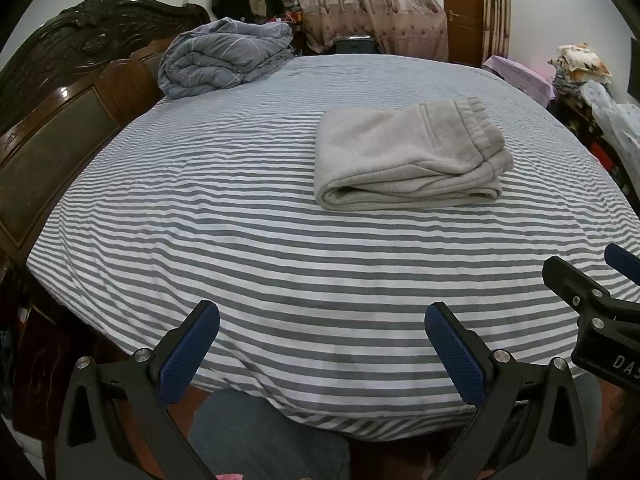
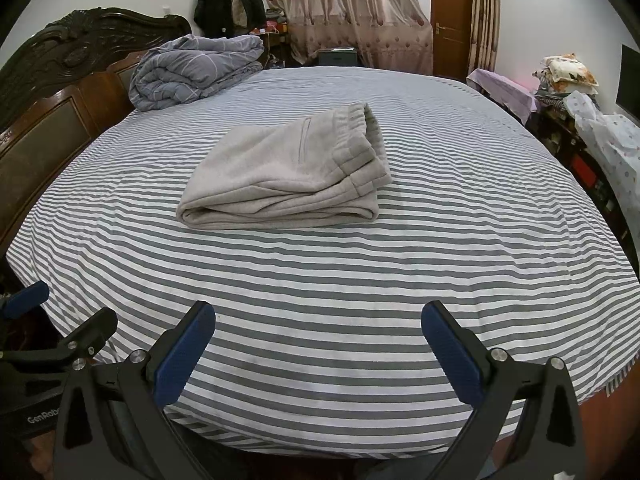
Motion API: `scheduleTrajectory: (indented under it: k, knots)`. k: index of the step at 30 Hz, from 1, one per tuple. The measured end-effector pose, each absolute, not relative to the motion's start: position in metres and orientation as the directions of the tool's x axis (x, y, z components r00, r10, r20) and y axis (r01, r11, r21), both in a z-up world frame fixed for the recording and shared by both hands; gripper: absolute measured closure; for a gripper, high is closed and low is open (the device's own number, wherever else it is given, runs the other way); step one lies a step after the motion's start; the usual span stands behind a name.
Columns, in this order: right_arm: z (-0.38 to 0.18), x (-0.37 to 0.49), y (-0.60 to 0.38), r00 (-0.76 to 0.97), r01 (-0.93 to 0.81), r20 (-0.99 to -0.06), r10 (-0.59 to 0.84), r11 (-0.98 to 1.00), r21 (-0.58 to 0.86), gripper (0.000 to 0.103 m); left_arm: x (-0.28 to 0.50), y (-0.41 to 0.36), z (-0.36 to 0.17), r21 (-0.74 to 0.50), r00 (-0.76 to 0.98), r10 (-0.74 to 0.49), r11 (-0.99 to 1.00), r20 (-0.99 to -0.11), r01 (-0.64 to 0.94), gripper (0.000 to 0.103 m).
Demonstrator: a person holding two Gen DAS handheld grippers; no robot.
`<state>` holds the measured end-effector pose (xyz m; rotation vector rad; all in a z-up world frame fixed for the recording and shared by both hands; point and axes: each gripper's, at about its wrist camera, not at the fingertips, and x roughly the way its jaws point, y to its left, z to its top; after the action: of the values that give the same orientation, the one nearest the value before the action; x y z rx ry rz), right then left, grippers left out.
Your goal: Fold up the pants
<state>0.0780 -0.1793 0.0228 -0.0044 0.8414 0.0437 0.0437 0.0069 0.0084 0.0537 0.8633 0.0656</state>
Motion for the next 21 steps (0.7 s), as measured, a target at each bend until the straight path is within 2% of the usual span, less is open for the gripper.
scheduleTrajectory:
  k: [21]
  knots:
    - [0.0215, 0.0776, -0.1776, 0.661, -0.037, -0.749, 0.037, 0.999, 0.016, 0.001, 0.0470, 0.0046, 0.0032, 0.071, 0.642, 0.077, 0.997, -0.763, -0.035, 0.001]
